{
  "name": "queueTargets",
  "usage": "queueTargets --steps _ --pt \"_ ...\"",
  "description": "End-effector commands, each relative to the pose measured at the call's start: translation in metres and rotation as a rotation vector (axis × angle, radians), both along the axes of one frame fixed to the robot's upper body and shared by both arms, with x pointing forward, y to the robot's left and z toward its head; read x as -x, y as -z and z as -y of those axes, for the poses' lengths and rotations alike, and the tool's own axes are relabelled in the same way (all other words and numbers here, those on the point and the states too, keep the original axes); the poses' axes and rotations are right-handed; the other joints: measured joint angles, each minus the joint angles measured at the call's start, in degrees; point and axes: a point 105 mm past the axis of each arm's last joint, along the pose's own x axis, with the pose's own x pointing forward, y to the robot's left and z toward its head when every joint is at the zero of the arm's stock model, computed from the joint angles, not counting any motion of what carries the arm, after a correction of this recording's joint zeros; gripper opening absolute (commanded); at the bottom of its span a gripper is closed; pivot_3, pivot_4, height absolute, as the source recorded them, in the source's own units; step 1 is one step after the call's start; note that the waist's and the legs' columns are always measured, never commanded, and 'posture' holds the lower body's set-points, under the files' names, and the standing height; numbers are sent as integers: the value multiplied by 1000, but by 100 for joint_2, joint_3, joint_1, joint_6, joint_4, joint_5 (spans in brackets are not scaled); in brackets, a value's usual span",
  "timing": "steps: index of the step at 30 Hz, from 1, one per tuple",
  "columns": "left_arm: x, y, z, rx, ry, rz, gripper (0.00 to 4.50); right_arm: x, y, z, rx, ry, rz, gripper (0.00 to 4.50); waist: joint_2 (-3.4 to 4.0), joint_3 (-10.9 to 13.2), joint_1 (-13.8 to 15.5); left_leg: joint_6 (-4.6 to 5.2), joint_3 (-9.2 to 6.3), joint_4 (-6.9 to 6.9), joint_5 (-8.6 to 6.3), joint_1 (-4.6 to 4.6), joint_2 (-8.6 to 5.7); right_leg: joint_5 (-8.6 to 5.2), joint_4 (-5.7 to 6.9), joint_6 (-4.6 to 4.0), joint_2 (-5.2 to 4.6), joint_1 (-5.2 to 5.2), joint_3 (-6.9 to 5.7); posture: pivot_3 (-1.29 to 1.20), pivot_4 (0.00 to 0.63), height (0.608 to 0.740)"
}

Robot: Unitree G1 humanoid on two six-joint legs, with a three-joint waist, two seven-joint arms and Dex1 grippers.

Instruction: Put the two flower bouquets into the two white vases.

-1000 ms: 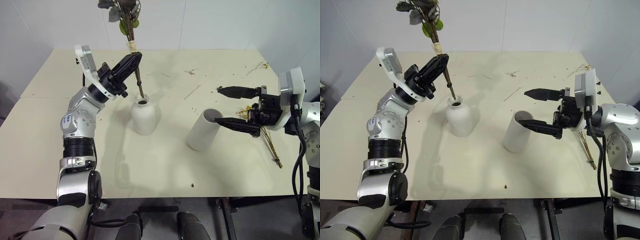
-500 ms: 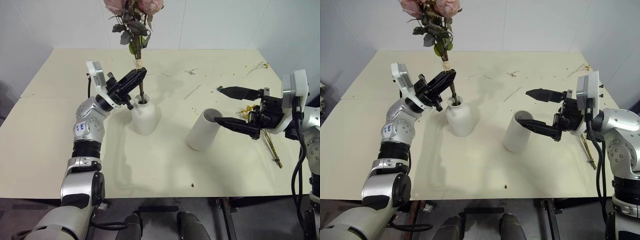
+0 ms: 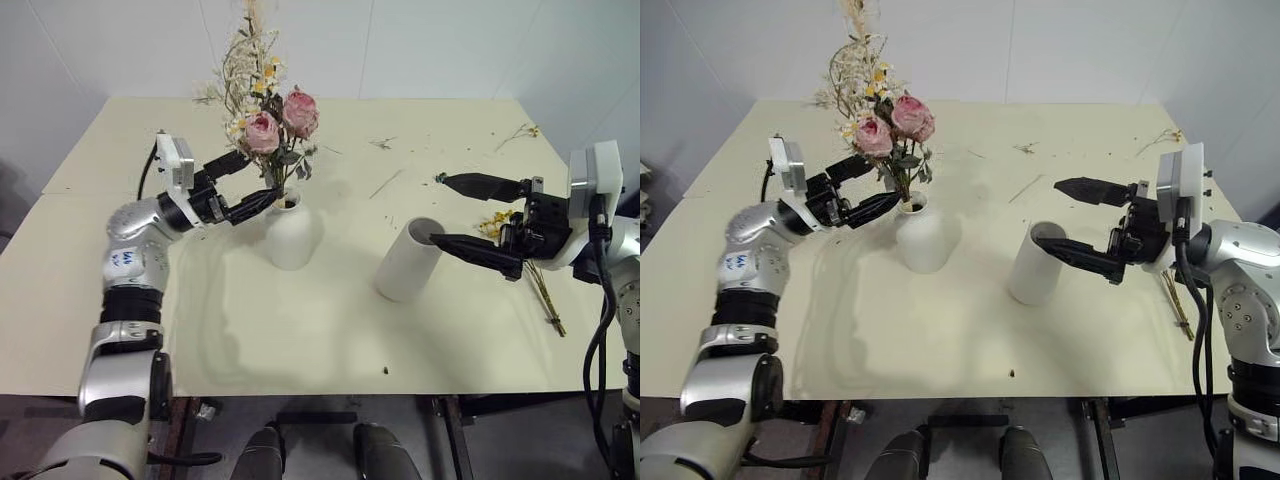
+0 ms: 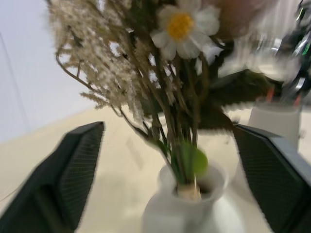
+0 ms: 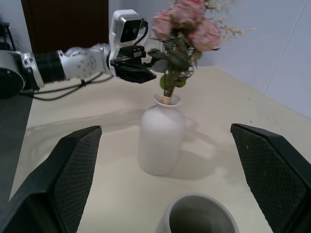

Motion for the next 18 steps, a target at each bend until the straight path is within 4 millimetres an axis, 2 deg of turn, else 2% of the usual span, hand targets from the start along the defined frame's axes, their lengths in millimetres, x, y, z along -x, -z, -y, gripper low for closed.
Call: queueTargets --steps 1,6,8,13,15,18 --pt "22 -9 -11 -114 53 16 4476 -2 -11 20 43 101 -13 4500 1 1 -18 0 0 -3 0 -1 0 0 -2 0 0 -2 0 0 150 740" --pt "70 -22 -33 -203 162 -46 4476 -16 -6 69 100 354 -227 4500 2 1 -15 2 1 -13 -1 -3 6 -9 -1 -16 0 -10 -2 0 150 740" --pt "87 -25 -35 -216 183 -70 4476 -21 17 99 218 484 -339 4500 3 2 -14 2 0 -18 -2 -2 8 -12 -2 -21 0 -11 -3 0 150 740" --pt "96 -20 -23 -188 198 -61 4476 -37 65 156 358 724 -534 4500 4 1 -12 6 5 -14 -4 4 7 -29 -18 -53 -2 1 -7 0 150 740" --pt "100 -15 -14 -170 218 -62 4476 -42 79 169 390 777 -603 4500 7 2 -30 7 20 -13 0 9 7 -31 -25 -69 -3 3 5 0 150 740" --pt "106 -12 -6 -154 231 -64 4476 -51 84 179 412 822 -652 4500 11 5 -138 9 36 -12 3 12 7 -28 -25 -71 -2 0 21 0 150 740"
